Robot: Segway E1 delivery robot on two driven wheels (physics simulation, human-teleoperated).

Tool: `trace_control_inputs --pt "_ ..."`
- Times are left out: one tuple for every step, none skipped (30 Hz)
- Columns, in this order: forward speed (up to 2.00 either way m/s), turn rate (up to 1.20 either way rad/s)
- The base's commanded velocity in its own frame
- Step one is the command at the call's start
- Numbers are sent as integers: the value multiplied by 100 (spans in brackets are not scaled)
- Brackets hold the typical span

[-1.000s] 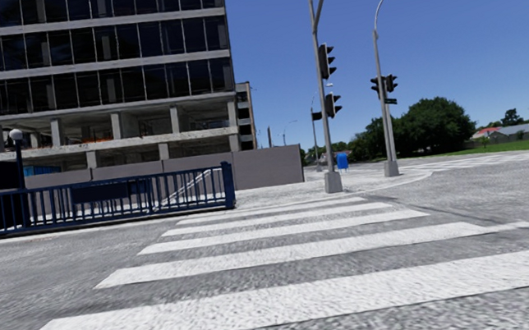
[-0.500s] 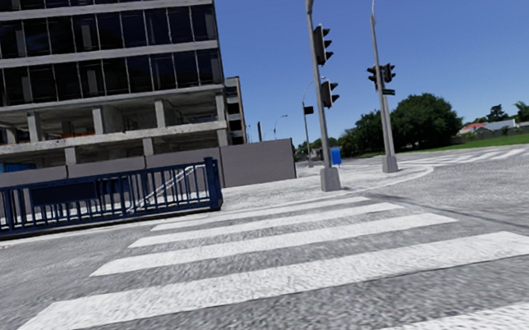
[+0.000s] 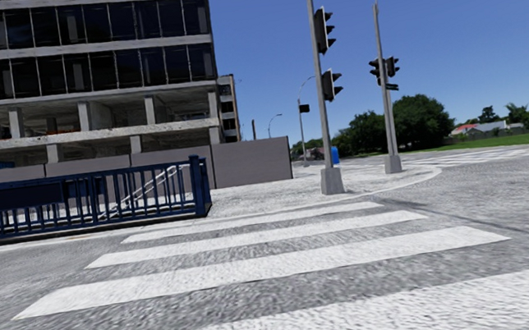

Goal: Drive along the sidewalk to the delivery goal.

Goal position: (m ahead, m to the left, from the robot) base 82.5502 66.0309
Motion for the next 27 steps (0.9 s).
trace_control_inputs --pt "154 -22" --pt "154 -22" --pt "154 -22" --pt "154 -22" --pt "154 -22" --pt "154 -22" --pt "154 -22" --pt "154 -22" --pt "154 -22" --pt "154 -22" --pt "154 -22" --pt "154 -22" --pt "154 -22" --pt "154 -22" --pt "154 -22" --pt "154 -22" --pt "154 -22" --pt "154 -22" --pt "154 -10" --pt "154 0" --pt "154 0" --pt "154 0" --pt "154 0" --pt "154 0" --pt "154 0" --pt "154 0" --pt "154 0"
